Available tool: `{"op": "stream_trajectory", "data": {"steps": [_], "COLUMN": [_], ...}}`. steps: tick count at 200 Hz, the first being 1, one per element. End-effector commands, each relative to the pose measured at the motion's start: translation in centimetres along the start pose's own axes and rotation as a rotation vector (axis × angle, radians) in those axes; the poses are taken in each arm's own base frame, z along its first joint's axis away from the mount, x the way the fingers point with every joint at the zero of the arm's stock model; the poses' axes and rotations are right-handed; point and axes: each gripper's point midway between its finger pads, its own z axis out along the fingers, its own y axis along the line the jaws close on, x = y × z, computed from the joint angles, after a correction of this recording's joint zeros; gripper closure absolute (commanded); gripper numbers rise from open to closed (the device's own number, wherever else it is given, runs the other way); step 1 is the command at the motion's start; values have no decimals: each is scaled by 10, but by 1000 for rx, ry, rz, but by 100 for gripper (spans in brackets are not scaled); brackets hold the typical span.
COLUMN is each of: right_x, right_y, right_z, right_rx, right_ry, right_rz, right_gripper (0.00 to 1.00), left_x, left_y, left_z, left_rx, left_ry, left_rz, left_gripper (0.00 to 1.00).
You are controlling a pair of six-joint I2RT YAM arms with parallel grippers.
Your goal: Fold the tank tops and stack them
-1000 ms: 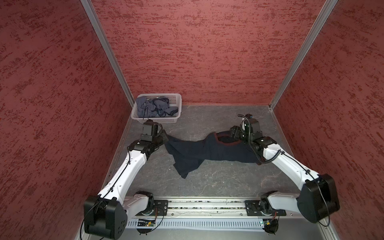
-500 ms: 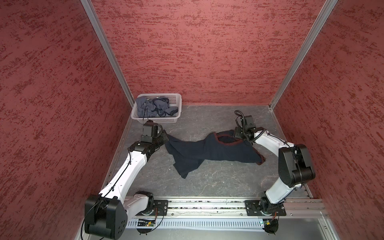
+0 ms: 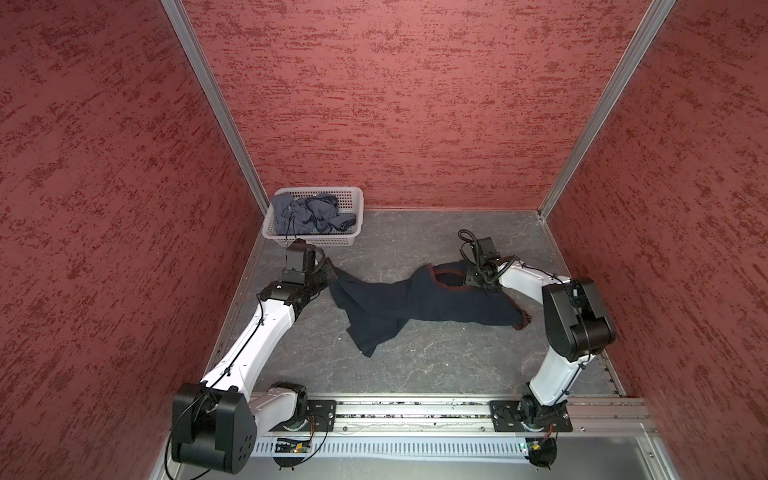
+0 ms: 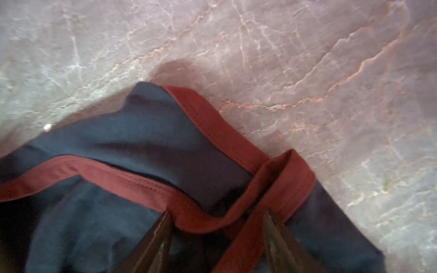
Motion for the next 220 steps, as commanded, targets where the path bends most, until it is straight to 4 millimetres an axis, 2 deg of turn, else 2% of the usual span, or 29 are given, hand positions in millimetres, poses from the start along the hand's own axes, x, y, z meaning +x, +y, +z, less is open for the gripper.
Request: {"op": "stream_trajectory", "data": {"steps": [1, 35, 103, 129, 146, 170, 189, 220], "right_x": [-9, -17, -33, -38, -37, -33, -30, -36], "right_y": [-9, -16, -8, -8, -6, -5, -3, -2], "right_z": [3, 6, 6, 5, 8, 14, 17, 7], "right_rx": [82, 141, 120, 122, 112, 101, 83, 74], "right_ry": [-20, -42, -79, -93, -89, -78, -69, -86], "right_rz": [-18, -23, -29, -33, -35, -27, -20, -19], "right_gripper": [37, 42, 68, 75, 77, 74, 81, 92], "left_x": [-3, -5, -3, -4, -4, -4, -4, -4], "left_y": [0, 2, 6, 6, 6, 5, 4, 4], "left_z": [2, 0, -1, -1, -2, -3, -3, -3], "left_rx": [11, 8, 3, 1, 5, 7, 8, 7], "left_ry": [-10, -18, -17, -21, -18, -19, -18, -15], "left_rz": [-4, -3, -5, -4, -6, -5, -5, -3], "left_gripper": [100, 100, 100, 100, 100, 100, 100, 100]}}
